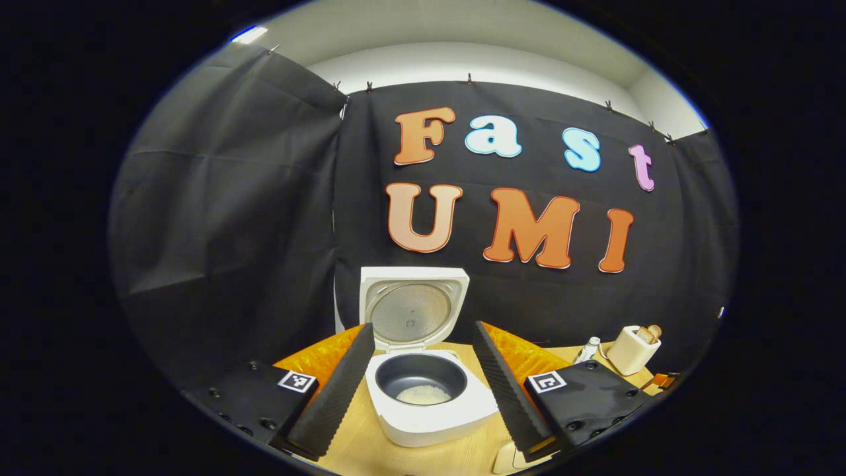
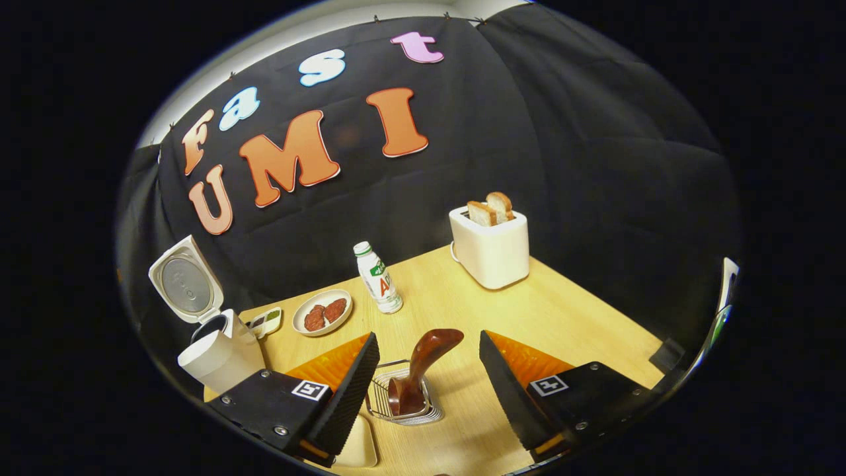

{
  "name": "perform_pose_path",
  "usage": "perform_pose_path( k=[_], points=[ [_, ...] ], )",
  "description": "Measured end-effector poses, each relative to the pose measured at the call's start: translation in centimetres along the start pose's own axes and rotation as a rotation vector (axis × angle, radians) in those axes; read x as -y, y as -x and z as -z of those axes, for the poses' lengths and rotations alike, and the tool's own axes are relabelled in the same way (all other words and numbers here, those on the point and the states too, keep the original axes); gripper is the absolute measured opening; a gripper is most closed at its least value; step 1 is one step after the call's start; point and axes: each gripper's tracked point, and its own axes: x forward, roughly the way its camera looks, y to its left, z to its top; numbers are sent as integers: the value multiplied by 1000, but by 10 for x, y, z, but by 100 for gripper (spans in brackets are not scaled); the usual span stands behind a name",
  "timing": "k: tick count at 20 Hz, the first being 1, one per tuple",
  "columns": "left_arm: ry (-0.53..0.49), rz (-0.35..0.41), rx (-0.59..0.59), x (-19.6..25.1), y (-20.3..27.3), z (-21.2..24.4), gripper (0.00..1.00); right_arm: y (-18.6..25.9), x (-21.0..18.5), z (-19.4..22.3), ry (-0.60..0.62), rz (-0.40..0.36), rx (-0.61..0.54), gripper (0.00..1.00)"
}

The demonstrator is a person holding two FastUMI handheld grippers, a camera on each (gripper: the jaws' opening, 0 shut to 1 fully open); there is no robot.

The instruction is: Close the left gripper, press the button to open the rice cooker; take a wooden spoon from the chopstick holder with the right hand, scoop a spoonful of rice and pour it into the rice cooker, then put the wooden spoon back into the chopstick holder.

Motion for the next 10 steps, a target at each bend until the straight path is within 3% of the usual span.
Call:
perform_pose_path(
  k=[5,9,10],
  points=[
    [12,-93,4,-16,4,5,100,-25,-2,25,-36,-50,-92,93],
    [14,-139,-20,-20,10,12,100,-40,1,34,-46,-51,-127,77],
    [13,-149,-22,-21,11,15,100,-42,2,34,-56,-47,-131,68]
  ],
)
